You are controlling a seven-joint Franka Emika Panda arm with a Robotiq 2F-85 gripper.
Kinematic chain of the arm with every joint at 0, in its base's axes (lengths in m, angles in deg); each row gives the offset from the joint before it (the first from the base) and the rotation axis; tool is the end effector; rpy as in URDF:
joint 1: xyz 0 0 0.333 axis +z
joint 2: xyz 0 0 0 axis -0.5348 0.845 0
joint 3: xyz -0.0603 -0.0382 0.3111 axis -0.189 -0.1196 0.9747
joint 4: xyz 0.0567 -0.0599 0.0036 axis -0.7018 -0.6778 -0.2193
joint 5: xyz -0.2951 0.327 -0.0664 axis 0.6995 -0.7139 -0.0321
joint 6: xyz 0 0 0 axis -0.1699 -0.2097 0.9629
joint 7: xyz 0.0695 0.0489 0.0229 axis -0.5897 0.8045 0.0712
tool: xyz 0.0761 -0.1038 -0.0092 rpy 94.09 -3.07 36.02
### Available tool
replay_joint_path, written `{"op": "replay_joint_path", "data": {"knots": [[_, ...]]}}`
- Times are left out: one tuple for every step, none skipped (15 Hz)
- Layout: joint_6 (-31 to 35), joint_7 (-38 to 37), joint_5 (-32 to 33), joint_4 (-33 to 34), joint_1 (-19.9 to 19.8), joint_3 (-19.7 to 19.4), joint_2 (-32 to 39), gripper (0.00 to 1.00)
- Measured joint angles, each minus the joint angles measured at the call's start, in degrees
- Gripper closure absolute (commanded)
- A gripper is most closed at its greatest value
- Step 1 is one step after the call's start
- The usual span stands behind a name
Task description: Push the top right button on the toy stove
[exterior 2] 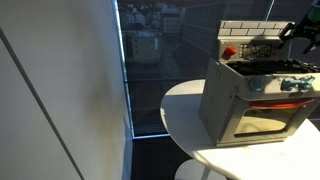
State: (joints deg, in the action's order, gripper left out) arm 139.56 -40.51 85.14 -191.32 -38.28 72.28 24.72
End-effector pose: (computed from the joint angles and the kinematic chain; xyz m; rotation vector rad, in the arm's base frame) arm 0.6730 -0.1421 0.3947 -2.8801 1.0934 -0.3616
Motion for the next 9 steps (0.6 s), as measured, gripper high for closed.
{"op": "replay_joint_path", "data": {"knots": [[-0.03,0.05,-0.09,0.00,0.00,-0.01,0.00,0.00],[-0.09,0.11,-0.27,0.00,0.00,-0.03,0.00,0.00],[-0.20,0.20,-0.51,0.00,-0.02,-0.04,0.00,0.00],[-0.31,0.24,-0.73,0.00,-0.02,-0.06,0.00,0.00],[-0.48,0.25,-0.88,0.00,-0.02,-0.07,0.00,0.00],[-0.77,0.28,-1.08,0.00,-0.02,-0.07,0.00,0.00],[-1.05,0.34,-1.26,0.00,-0.02,-0.07,0.00,0.00],[-1.32,0.40,-1.45,0.00,-0.01,-0.06,0.00,0.00],[-1.52,0.43,-1.57,0.00,0.00,-0.06,-0.01,0.00]]}}
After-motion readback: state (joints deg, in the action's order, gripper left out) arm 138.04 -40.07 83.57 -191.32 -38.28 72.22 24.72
